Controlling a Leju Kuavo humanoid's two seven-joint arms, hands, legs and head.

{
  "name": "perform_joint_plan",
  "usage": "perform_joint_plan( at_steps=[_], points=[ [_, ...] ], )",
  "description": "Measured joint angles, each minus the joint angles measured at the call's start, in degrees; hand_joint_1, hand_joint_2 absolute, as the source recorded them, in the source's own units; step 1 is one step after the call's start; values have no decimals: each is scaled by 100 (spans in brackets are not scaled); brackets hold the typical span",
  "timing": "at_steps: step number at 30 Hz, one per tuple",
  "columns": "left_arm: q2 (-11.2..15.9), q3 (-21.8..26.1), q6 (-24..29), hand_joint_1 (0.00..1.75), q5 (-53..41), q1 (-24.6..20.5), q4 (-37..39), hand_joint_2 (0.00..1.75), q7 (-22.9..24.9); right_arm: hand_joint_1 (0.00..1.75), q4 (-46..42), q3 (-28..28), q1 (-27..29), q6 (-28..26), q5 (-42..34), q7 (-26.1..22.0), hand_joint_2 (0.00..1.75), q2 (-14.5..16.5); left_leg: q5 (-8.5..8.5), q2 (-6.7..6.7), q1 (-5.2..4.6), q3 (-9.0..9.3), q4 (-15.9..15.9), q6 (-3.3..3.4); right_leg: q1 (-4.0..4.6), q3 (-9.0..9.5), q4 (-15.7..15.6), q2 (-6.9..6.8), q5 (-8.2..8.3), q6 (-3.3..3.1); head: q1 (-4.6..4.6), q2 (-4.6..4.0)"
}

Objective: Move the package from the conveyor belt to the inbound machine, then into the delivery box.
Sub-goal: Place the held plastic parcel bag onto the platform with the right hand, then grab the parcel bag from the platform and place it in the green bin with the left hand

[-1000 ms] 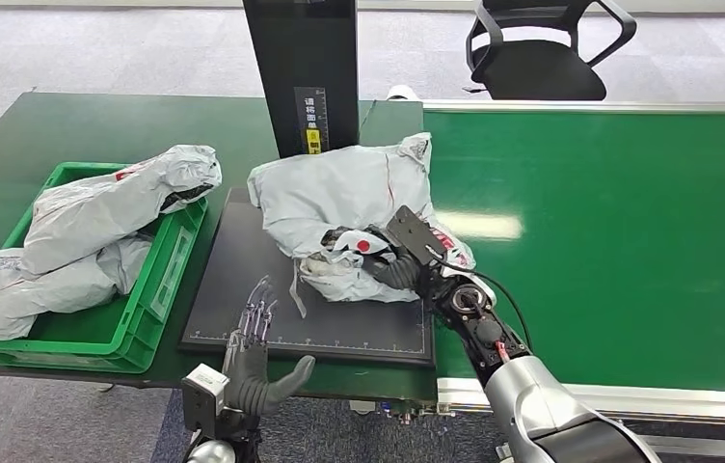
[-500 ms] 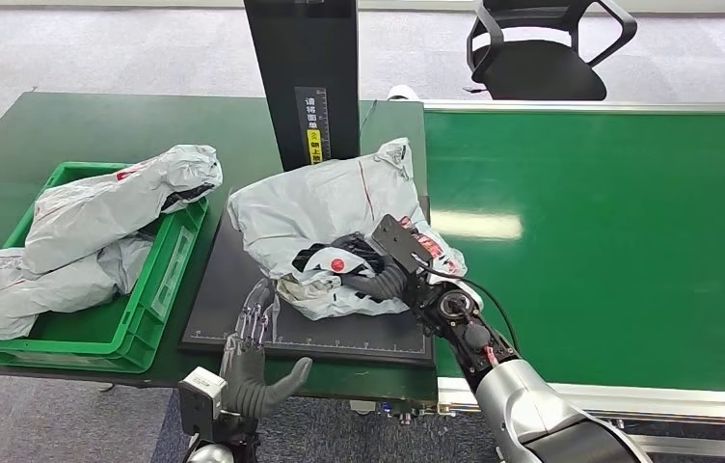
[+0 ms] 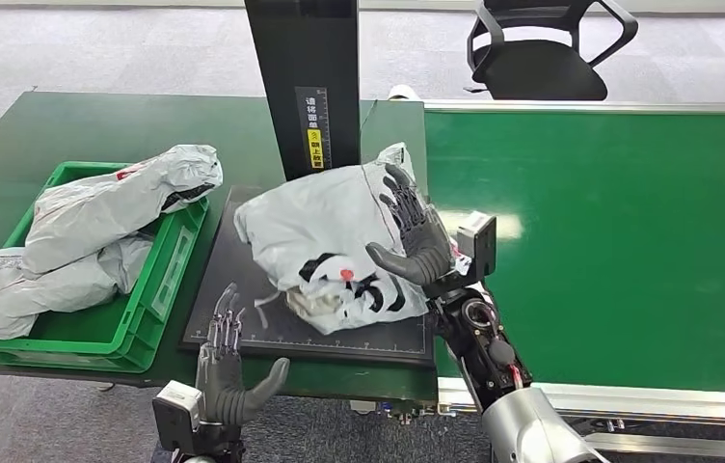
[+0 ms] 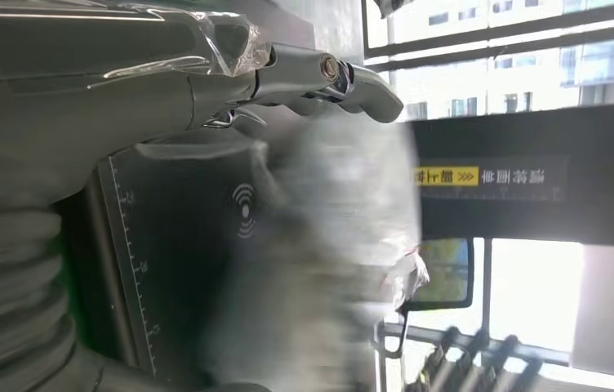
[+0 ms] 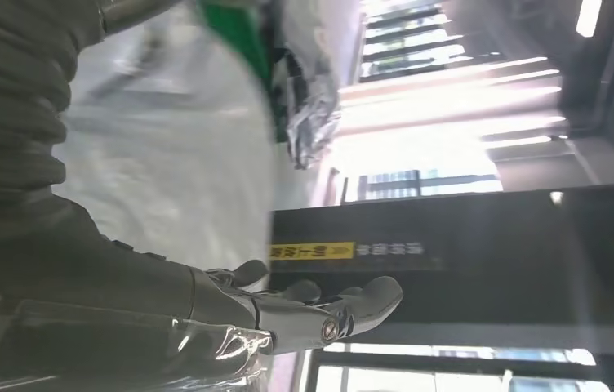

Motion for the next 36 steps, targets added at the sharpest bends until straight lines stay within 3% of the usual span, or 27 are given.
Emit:
perform_joint_plan(
  at_steps=[7,15,21,26,31,36],
  points=[
    [11,74,140,0,4,48,-135,175,-13,0,-1208,-51,848,98,-425,8,175,-139,-1,0,0,0,0,0,0,0,0,0,0,0,0,0],
    [14,112,429,0,-283,31,-192,175,11,0,-1744,-207,1263,101,-475,21,175,-227,0,0,0,0,0,0,0,0,0,0,0,0,-1,0],
    [33,-161,1451,0,-1861,-256,-139,175,393,0,-2056,-290,1478,289,-665,80,175,-183,0,0,0,0,0,0,0,-1,0,0,0,0,0,0],
    [30,-719,2146,0,-4011,-838,393,175,1277,0,-2095,-302,1658,578,-1029,171,175,22,1,1,0,1,0,0,0,1,-1,0,1,0,-2,0],
    [63,-1426,2187,0,-5408,-1363,1141,175,2001,0,-2021,-305,1713,729,-1212,191,175,148,0,2,0,2,1,0,0,-1,-1,2,1,0,-2,0],
    [92,-1883,2208,0,-5641,-1726,1740,175,2150,0,-1846,-316,1685,799,-1266,193,175,194,0,2,0,1,1,0,0,-2,-1,3,1,0,-4,0]
  ],
)
